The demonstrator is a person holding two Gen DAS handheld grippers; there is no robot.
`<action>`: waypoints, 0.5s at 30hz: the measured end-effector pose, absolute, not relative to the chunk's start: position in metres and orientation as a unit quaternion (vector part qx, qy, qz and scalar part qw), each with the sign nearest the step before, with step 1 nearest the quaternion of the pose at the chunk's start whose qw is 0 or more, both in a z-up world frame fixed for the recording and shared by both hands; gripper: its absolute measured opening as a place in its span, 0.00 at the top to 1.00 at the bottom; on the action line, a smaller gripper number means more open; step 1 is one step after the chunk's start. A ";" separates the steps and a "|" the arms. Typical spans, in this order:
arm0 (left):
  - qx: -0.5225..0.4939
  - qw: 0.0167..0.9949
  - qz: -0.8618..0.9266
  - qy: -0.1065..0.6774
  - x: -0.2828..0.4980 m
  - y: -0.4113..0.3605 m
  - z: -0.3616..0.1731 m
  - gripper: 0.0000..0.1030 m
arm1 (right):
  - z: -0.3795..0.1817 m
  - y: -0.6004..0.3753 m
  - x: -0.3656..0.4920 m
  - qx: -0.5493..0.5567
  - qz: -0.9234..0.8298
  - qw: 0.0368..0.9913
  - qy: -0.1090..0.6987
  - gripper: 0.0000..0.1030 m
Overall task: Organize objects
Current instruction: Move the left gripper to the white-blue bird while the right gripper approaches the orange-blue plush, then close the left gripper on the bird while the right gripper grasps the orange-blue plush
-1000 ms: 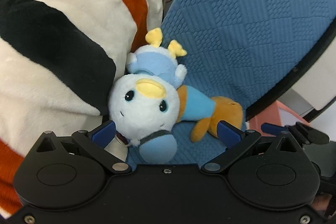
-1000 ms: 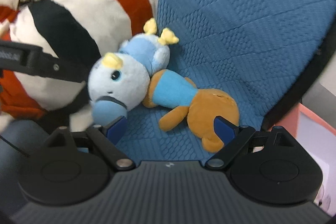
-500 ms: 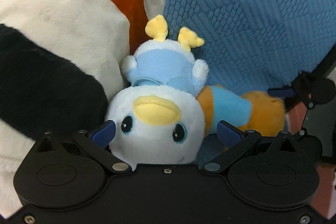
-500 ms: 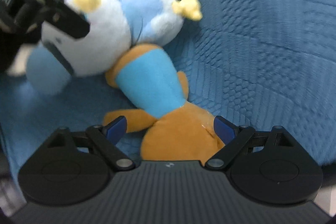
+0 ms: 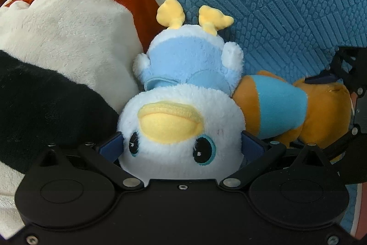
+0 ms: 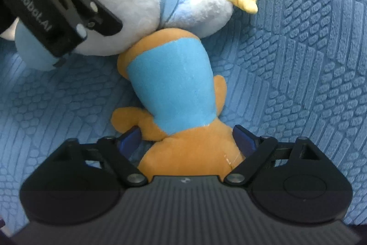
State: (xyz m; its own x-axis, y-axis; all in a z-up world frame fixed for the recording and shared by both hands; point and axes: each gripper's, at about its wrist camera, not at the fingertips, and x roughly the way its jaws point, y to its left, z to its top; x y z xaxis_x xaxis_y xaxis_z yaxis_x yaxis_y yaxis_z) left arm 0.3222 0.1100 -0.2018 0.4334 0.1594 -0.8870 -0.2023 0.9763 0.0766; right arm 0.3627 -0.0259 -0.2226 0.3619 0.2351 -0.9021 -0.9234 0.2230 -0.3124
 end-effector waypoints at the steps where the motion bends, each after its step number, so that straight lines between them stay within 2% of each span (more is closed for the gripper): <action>1: -0.026 0.850 0.105 0.515 0.319 0.111 -0.201 0.03 | -0.223 -0.027 0.361 -0.459 0.420 0.685 0.378 0.19; 3: -0.028 0.857 0.102 0.505 0.312 0.109 -0.199 0.08 | -0.225 -0.030 0.366 -0.434 0.405 0.697 0.402 0.22; 6: -0.025 0.861 0.099 0.499 0.301 0.104 -0.194 0.15 | -0.221 -0.034 0.368 -0.431 0.375 0.710 0.412 0.40; 8: -0.035 0.861 0.097 0.498 0.296 0.102 -0.190 0.17 | -0.213 -0.038 0.371 -0.408 0.361 0.719 0.432 0.44; 11: -0.052 0.863 0.095 0.494 0.287 0.098 -0.181 0.20 | -0.198 -0.055 0.379 -0.334 0.334 0.742 0.476 0.47; 15: -0.082 0.863 0.089 0.490 0.278 0.094 -0.167 0.21 | -0.175 -0.084 0.368 -0.263 0.294 0.774 0.496 0.47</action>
